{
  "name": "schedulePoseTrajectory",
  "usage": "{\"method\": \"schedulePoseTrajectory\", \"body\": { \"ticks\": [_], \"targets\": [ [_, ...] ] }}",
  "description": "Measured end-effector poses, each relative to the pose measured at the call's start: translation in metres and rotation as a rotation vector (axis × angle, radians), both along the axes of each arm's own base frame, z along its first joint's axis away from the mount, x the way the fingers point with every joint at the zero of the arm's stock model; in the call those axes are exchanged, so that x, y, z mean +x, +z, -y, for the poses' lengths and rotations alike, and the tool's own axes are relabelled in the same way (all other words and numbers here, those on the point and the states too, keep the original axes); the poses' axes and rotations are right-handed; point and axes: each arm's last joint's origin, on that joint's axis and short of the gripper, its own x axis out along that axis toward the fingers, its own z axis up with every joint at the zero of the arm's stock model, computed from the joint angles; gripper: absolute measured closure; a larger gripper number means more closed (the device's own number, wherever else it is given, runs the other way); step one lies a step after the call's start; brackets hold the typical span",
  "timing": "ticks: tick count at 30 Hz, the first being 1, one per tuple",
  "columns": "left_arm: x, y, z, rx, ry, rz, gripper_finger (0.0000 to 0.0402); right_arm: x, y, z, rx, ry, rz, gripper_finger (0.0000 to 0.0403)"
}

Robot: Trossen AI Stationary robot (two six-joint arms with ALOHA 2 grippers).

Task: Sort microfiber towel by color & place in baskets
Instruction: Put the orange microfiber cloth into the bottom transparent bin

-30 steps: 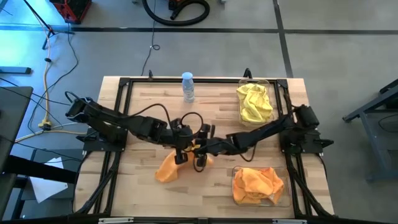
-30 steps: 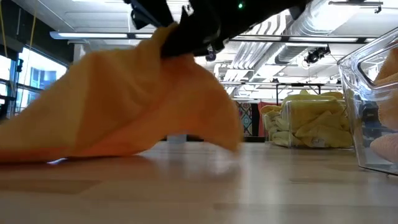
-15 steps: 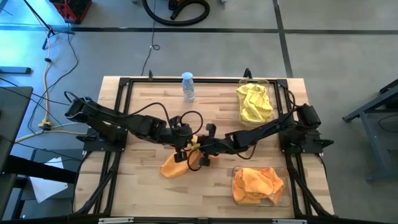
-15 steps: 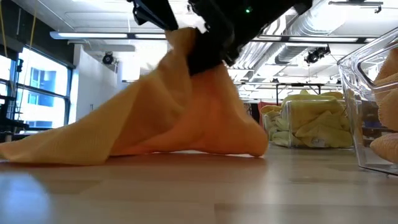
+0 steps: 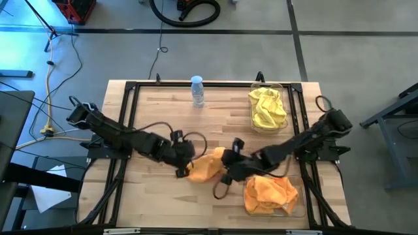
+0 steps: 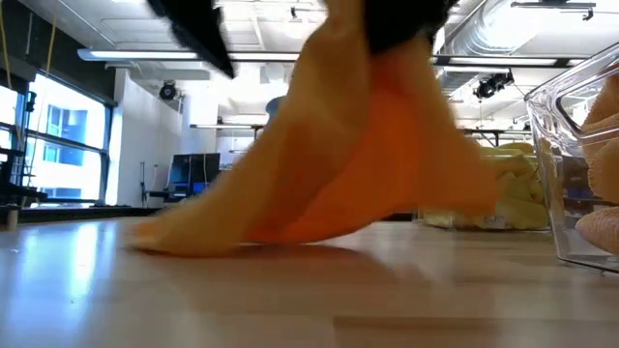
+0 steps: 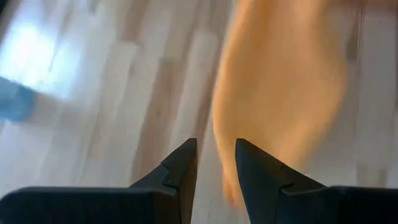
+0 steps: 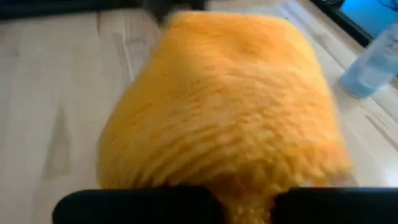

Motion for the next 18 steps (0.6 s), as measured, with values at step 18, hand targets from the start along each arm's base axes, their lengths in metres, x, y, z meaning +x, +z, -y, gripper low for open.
{"method": "schedulePoseTrajectory", "body": {
  "ticks": [18],
  "targets": [
    [-0.083,-0.058,-0.056,-0.051,-0.095,0.312,0.0303,-0.112,0.138,-0.068,0.163,-0.012,0.459,0.0402]
  ]
}}
